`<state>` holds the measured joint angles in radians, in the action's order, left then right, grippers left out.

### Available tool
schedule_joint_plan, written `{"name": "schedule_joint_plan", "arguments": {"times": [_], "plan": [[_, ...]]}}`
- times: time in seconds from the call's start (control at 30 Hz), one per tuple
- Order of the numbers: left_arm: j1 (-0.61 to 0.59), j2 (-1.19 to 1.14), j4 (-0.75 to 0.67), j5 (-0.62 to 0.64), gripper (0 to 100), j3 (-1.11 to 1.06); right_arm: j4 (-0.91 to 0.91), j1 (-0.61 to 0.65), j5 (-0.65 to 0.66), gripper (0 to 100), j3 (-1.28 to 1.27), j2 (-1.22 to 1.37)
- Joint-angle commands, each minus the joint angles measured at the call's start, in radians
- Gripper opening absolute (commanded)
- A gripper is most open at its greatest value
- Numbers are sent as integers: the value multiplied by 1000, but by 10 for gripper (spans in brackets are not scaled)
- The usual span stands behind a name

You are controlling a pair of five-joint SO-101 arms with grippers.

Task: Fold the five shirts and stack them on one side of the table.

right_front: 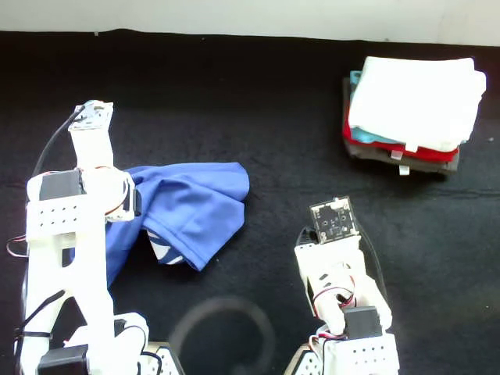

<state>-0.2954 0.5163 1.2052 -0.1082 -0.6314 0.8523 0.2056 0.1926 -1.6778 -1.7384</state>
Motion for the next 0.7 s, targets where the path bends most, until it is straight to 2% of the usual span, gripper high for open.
{"name": "schedule_joint_plan", "arguments": {"times": [0.0,0.6,0.67], "plan": [[13,8,2,3,161,41,-5,10,-2,6,-136,-7],[13,8,3,5,161,44,-5,10,-2,6,-136,-7],[13,10,15,41,161,64,-5,10,-2,6,-136,-7]]}}
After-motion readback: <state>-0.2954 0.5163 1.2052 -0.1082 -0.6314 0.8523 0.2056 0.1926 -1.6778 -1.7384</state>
